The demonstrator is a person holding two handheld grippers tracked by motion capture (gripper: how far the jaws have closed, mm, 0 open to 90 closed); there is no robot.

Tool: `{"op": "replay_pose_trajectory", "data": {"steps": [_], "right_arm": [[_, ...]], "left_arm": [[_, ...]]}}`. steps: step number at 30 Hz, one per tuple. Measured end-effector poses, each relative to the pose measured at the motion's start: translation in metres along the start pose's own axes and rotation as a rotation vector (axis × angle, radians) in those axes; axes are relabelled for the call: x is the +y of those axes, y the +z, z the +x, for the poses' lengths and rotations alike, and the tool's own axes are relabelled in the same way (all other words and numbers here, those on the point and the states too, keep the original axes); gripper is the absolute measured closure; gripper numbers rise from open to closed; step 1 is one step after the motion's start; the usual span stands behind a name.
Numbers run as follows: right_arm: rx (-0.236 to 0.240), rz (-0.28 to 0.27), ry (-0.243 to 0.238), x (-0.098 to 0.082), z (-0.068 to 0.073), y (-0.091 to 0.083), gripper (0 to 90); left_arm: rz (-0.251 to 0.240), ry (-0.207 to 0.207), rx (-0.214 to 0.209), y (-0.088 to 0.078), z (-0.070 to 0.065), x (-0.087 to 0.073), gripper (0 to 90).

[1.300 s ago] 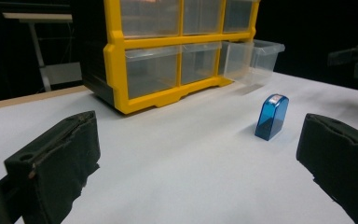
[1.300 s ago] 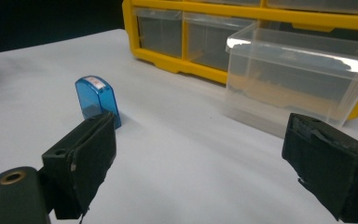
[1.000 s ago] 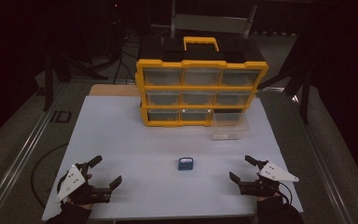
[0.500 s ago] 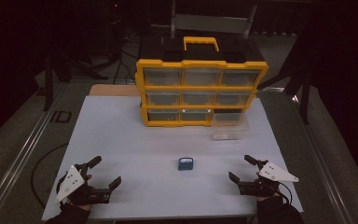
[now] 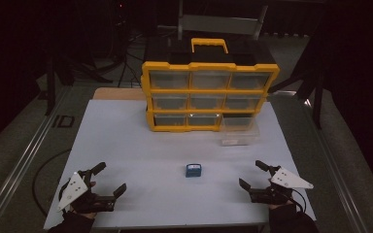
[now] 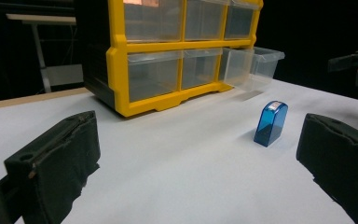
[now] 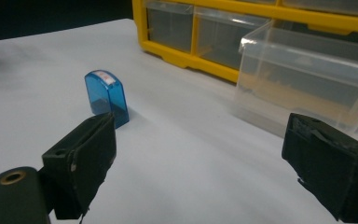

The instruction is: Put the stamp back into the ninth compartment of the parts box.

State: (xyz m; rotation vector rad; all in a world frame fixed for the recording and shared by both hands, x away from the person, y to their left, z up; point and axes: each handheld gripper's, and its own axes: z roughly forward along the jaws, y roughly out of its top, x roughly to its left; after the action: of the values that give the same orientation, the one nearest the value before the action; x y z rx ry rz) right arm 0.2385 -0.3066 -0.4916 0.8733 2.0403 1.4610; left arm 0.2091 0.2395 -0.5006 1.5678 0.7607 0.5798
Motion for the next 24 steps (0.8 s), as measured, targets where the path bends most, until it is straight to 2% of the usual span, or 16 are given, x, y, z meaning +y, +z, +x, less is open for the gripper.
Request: {"op": "replay_pose_trajectory", "data": {"steps": [2, 9, 10, 15, 24], "right_arm": [[-0.001, -0.004, 0.012, 0.002, 0.0, -0.002, 10.2], [-0.007, -0.011, 0.003, 0.013, 0.001, -0.005, 10.2], [-0.011, -0.02, -0.002, 0.021, 0.002, -0.007, 10.2], [-0.008, -0.032, -0.019, 0.036, 0.003, -0.01, 10.1], [0.05, -0.044, -0.042, 0.062, 0.003, -0.003, 10.1]], "left_arm": [[-0.001, 0.0, 0.001, 0.0, 0.0, 0.0, 0.1], [0.003, 0.0, -0.002, 0.001, 0.0, 0.0, 0.1], [0.002, 0.001, -0.002, 0.001, 0.0, 0.0, 0.1], [0.0, 0.0, -0.001, 0.001, 0.0, 0.0, 0.1], [0.001, -0.001, 0.001, 0.001, 0.001, 0.0, 0.1]]}}
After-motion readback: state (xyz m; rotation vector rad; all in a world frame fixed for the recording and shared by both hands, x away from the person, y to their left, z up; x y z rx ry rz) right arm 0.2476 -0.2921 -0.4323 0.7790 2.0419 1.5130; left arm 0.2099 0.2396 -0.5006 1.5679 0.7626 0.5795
